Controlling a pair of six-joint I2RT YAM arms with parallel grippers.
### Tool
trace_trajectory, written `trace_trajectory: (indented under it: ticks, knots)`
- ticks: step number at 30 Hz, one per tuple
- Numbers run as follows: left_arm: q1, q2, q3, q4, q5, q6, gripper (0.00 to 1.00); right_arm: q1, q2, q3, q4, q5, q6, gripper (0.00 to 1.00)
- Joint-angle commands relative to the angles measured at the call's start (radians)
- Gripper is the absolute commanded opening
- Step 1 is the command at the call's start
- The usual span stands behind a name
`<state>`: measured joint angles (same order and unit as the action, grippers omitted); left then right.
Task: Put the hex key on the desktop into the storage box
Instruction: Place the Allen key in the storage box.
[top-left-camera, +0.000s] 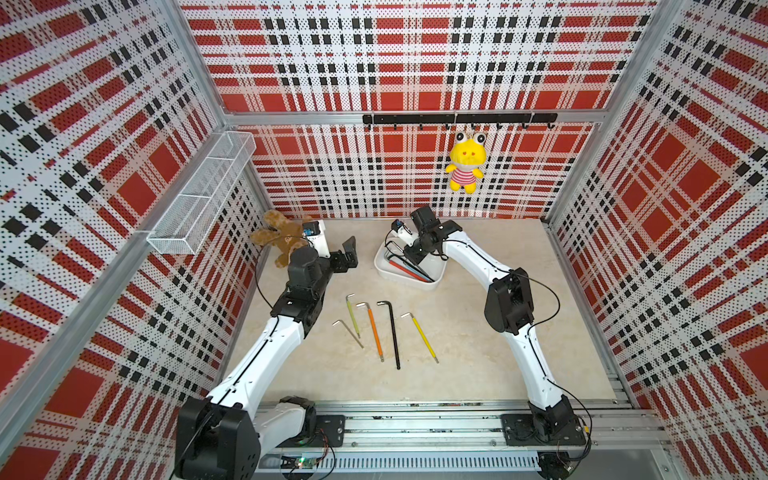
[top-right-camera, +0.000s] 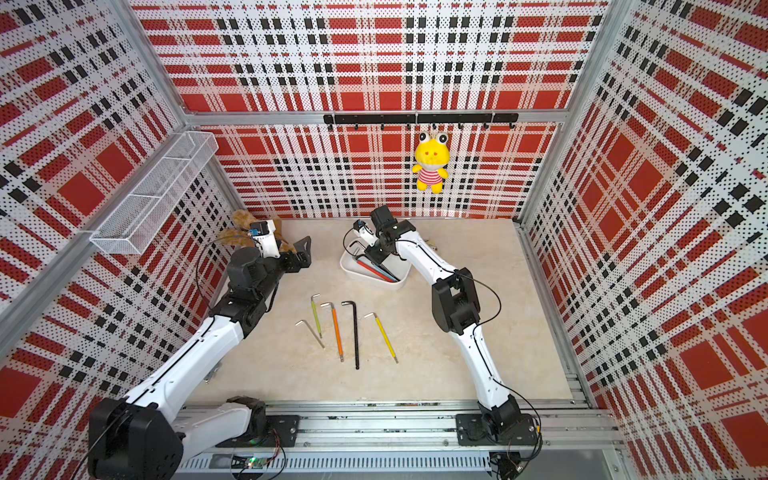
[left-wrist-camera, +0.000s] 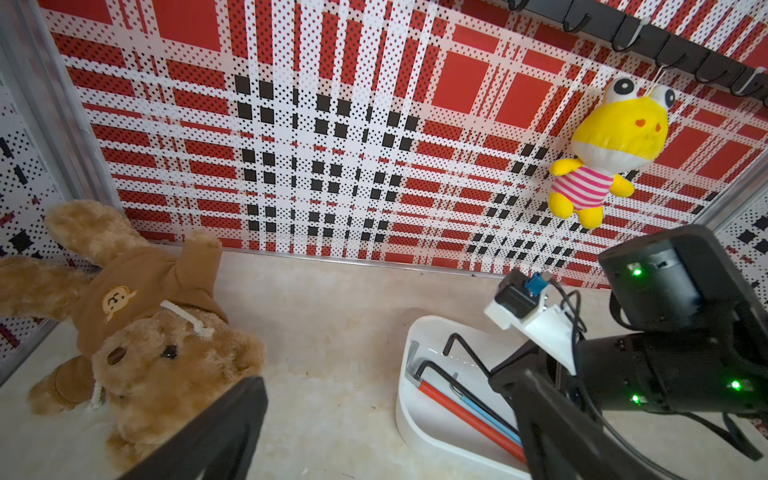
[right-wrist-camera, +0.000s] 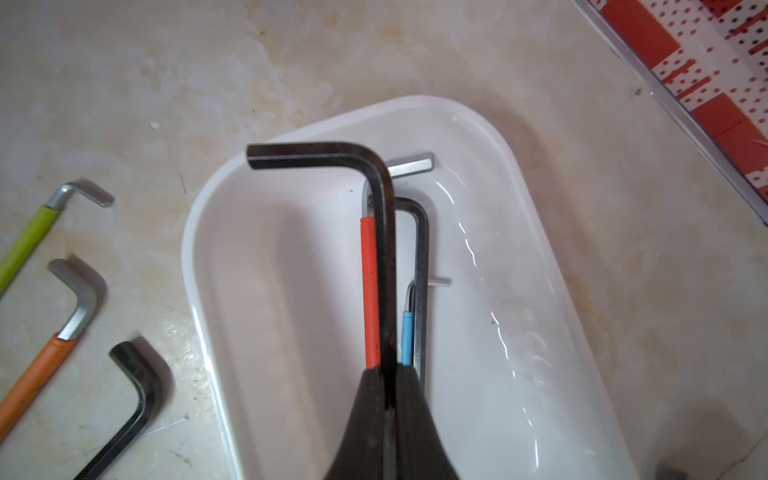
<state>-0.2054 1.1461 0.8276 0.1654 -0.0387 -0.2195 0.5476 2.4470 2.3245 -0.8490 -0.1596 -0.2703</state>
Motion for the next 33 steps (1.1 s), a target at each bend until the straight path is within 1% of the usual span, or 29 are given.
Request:
trace_trajectory:
  ticks: [1, 6, 15, 24, 27, 29, 33]
  knots:
    - [-0.006, -0.008, 0.015, -0.005, -0.007, 0.014, 0.99, 0.005, 0.015, 0.011, 0.002, 0.029, -0.030, 0.00]
    - [-0.006, -0.002, 0.018, -0.001, -0.003, 0.014, 0.99, 0.005, 0.063, 0.011, -0.007, 0.046, -0.023, 0.00]
    - [-0.002, 0.009, 0.021, 0.008, 0.023, 0.006, 0.99, 0.003, 0.149, 0.046, 0.004, 0.073, 0.050, 0.00]
    - [0.000, 0.010, 0.021, 0.008, 0.027, 0.005, 0.99, 0.003, 0.161, 0.034, 0.018, 0.116, 0.080, 0.00]
    - [0.000, 0.009, 0.021, 0.008, 0.028, 0.003, 0.99, 0.003, 0.106, -0.032, 0.078, 0.117, 0.090, 0.24]
    - [0.000, 0.011, 0.021, 0.009, 0.028, 0.003, 0.99, 0.003, 0.060, -0.075, 0.121, 0.102, 0.090, 0.31]
    - [-0.003, 0.019, 0.013, 0.016, 0.031, 0.000, 0.99, 0.005, 0.007, -0.093, 0.148, 0.099, 0.095, 0.41]
